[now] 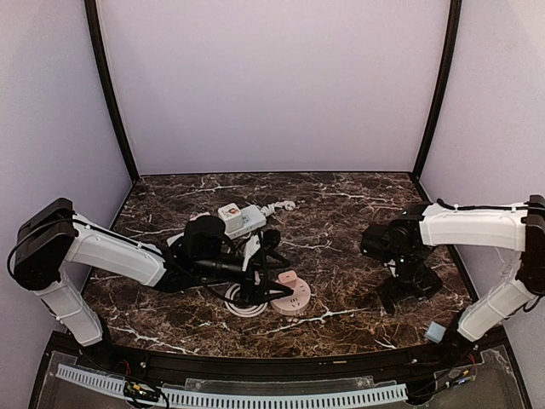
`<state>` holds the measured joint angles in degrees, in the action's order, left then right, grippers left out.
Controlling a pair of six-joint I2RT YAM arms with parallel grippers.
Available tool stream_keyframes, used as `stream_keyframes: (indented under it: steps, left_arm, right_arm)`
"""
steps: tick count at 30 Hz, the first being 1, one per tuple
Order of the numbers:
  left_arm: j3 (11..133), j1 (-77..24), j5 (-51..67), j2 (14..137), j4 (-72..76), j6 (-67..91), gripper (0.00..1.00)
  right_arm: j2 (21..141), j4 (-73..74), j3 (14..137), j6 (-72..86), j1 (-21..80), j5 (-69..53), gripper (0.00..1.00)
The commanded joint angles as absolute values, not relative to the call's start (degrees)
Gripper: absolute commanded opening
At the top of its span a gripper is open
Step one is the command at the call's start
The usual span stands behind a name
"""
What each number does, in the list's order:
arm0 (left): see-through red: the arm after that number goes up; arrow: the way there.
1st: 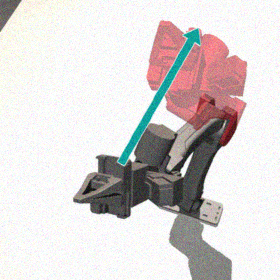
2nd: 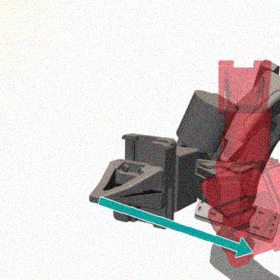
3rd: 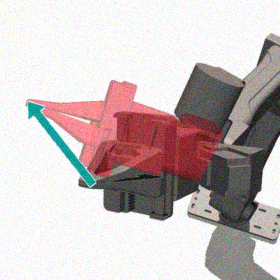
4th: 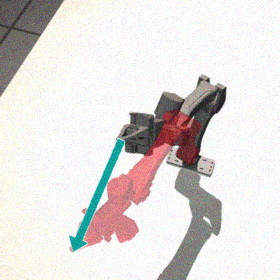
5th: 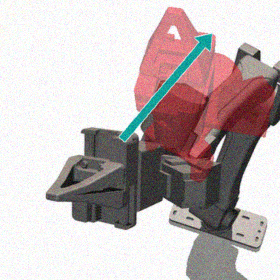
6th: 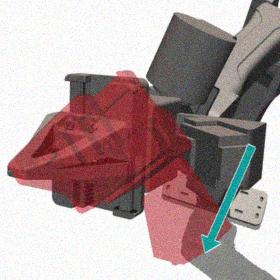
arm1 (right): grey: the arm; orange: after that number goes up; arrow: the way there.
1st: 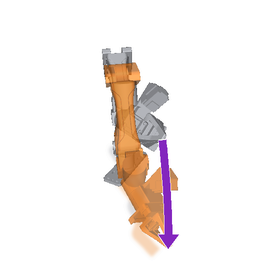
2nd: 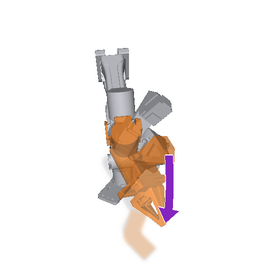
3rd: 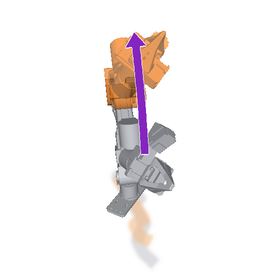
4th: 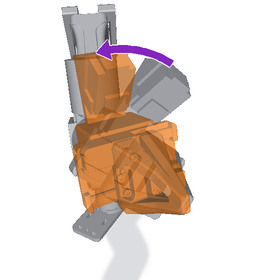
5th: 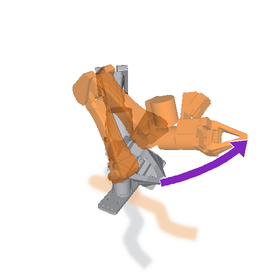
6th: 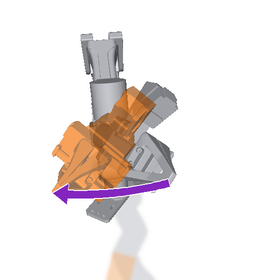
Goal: Insert the plug
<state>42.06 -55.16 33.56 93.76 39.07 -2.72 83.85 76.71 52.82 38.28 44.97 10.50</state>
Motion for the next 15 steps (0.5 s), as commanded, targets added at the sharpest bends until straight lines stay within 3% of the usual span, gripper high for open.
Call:
stream_keyframes:
  steps: [1,8,13,15]
  left_arm:
    - [41.61,-55.38,31.97,92.63,41.27,-1.50,0.80]
    - [43.46,-55.37,19.33,87.83,35.15,-0.30,0.80]
    - [46.16,-55.30,-0.39,81.00,23.84,-0.33,0.97]
    - [47.41,-55.25,-9.27,78.58,19.61,-0.85,0.98]
  right_arm:
    - [75.92,78.52,57.31,41.11,42.31,15.36,0.99]
    - [61.31,62.29,64.21,39.92,40.64,19.51,0.99]
    - [58.48,47.69,65.81,35.40,40.01,24.06,0.99]
    - [57.13,39.47,64.07,33.46,39.02,23.89,0.99]
